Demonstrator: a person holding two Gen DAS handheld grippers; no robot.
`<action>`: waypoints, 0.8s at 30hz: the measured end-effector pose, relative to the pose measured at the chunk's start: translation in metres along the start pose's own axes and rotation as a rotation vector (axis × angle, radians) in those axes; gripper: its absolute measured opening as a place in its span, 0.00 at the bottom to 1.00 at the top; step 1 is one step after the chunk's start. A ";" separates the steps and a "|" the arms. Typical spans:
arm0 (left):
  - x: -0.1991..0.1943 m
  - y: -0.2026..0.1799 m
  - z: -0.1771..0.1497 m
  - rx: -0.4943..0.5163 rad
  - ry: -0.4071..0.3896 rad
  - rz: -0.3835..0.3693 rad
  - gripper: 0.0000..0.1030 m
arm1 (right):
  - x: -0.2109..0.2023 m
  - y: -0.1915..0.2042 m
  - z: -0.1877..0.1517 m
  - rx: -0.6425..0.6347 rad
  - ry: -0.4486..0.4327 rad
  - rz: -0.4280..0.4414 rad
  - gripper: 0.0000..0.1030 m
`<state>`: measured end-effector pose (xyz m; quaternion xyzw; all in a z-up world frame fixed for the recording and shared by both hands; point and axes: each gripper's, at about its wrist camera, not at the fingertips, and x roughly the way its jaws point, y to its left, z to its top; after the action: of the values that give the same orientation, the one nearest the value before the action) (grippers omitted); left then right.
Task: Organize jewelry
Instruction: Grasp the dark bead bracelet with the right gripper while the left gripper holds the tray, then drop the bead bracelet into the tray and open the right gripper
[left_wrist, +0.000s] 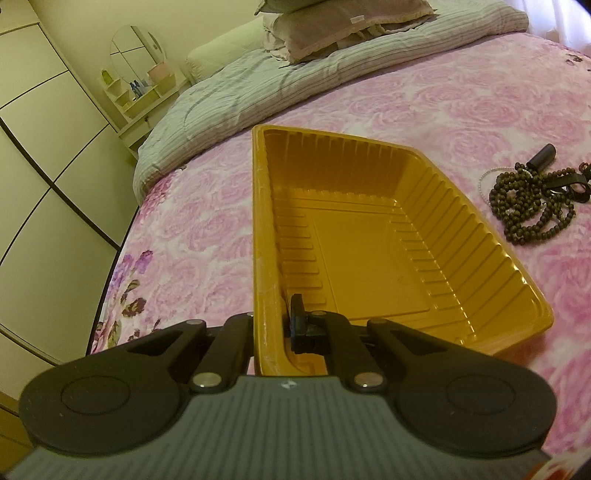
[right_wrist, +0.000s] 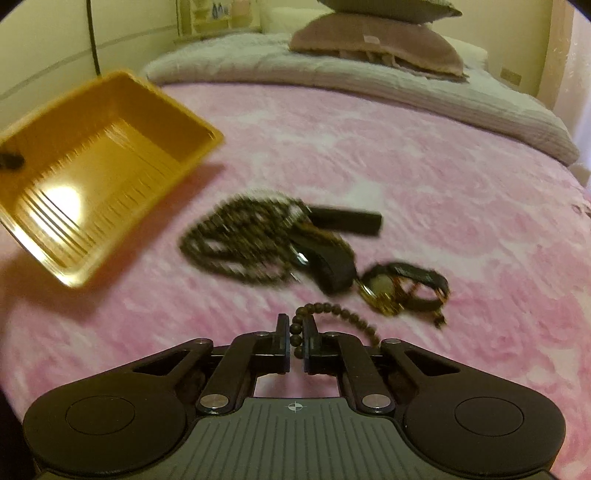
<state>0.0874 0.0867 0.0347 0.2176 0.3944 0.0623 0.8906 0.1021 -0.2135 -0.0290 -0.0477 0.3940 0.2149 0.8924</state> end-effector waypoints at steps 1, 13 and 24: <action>0.000 0.000 0.000 -0.002 -0.001 0.000 0.03 | -0.003 0.001 0.005 0.017 -0.010 0.030 0.06; 0.001 0.001 -0.005 -0.020 -0.005 -0.014 0.03 | -0.011 0.076 0.077 -0.014 -0.114 0.301 0.06; 0.002 0.004 -0.009 -0.038 -0.005 -0.027 0.03 | 0.035 0.120 0.079 -0.026 -0.068 0.378 0.07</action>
<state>0.0822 0.0943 0.0296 0.1954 0.3937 0.0570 0.8964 0.1265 -0.0730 0.0105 0.0230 0.3626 0.3852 0.8483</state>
